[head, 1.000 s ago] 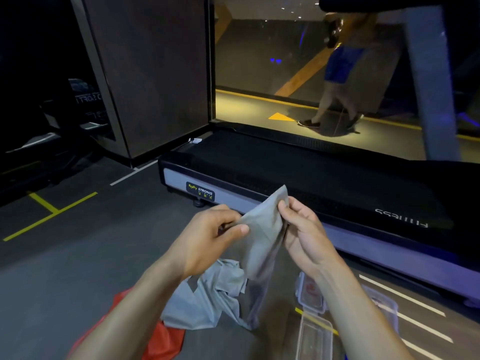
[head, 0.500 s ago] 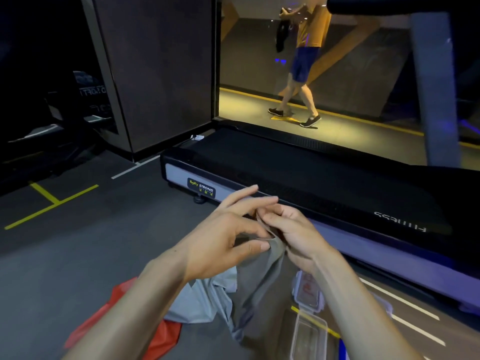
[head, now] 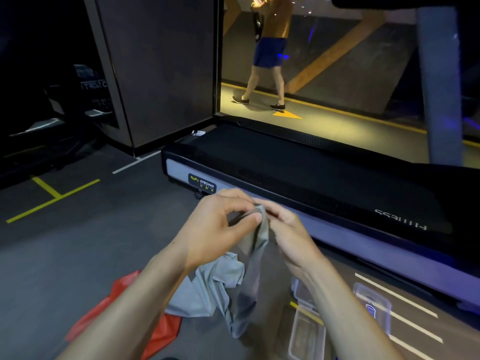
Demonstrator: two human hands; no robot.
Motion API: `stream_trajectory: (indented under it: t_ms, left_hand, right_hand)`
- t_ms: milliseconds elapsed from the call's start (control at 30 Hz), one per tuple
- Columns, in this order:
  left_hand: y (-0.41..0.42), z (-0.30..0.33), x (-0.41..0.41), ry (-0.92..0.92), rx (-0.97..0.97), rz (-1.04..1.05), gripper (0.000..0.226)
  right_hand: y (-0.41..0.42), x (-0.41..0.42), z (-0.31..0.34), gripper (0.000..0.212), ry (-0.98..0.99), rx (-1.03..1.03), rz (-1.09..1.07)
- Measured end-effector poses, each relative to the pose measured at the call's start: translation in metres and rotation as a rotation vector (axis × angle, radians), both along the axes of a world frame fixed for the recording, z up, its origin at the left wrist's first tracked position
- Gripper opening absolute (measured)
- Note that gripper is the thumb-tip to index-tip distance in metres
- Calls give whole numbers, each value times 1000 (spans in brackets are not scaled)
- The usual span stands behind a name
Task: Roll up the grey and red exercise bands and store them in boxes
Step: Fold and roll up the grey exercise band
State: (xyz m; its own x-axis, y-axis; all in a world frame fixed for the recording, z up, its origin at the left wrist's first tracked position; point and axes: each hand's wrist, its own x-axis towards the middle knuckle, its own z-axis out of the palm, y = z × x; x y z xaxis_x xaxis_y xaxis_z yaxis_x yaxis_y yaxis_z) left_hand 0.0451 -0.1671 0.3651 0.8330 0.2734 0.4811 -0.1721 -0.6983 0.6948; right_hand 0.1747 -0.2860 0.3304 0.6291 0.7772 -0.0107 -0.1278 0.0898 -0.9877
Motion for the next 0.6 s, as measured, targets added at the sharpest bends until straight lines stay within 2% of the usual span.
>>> stream_trajectory:
  t_ms: [133,233,333,433,500,600]
  left_hand:
    - [10,-3,-3,27,-71,75,12]
    - [10,-4,-4,46,-78,45,12]
    - [10,0,-5,-27,-82,99,9]
    - [10,7,-9,-117,-157,121,9]
    - [8,10,-10,-146,-120,125,9]
    - [14,7,-12,-159,-40,153,8]
  right_hand:
    - [-14,1,7,33,-247,68,26]
    - [-17,-5,6,29,-478,1,96]
    - [-16,-5,2,29,-498,-64,84]
    - [-13,-7,-5,19,-533,-92,86]
    - [-12,-7,-6,17,-547,-90,77]
    - [-15,-2,0,17,-452,-83,129]
